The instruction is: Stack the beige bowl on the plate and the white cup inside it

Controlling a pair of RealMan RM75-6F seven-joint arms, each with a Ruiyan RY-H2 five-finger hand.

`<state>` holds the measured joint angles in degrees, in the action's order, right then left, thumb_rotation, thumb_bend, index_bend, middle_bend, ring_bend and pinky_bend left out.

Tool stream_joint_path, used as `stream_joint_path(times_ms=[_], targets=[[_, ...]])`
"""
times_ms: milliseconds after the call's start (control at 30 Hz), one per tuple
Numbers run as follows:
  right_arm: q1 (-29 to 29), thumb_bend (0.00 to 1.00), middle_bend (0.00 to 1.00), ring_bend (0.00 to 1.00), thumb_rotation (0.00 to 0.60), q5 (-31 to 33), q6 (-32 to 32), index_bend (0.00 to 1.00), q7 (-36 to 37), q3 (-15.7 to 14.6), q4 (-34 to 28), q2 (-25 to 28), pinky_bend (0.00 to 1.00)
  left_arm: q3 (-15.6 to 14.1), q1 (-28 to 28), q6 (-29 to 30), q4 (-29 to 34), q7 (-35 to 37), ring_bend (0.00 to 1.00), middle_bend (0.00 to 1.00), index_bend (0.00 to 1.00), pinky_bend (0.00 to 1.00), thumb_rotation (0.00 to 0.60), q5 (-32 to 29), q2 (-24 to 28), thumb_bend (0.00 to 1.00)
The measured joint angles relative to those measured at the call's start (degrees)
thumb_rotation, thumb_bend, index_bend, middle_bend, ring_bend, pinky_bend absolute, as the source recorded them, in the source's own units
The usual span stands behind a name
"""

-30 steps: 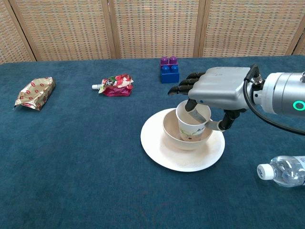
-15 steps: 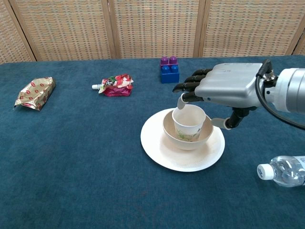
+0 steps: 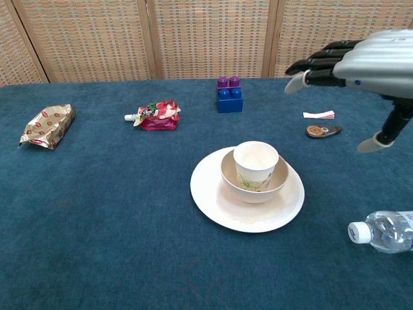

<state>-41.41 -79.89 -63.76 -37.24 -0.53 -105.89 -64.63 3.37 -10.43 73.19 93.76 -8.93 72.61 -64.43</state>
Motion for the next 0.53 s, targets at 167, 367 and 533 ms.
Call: stream_joint_path(times_ms=[167, 367, 533], targets=[[5.7, 0.00, 0.00, 0.00, 0.600, -5.4, -8.8, 0.01, 12.7, -1.1, 6.9, 0.3, 0.00, -0.3, 0.6, 2.3, 0.0, 1.4, 0.00, 0.00, 0.00, 0.00, 0.600, 3.2, 0.2, 0.00], [14.6, 0.00, 0.00, 0.00, 0.600, -8.4, -20.9, 0.00, 27.6, -2.1, 21.6, -4.0, 0.00, -1.3, 1.8, 6.2, -0.6, 3.9, 0.00, 0.00, 0.00, 0.00, 0.600, 8.2, 0.3, 0.00], [22.6, 0.00, 0.00, 0.00, 0.600, -8.3, -28.6, 0.00, 33.8, -2.4, 29.9, -10.3, 0.00, -2.1, 2.3, 7.5, -1.3, 5.2, 0.00, 0.00, 0.00, 0.00, 0.600, 10.9, 0.7, 0.00]])
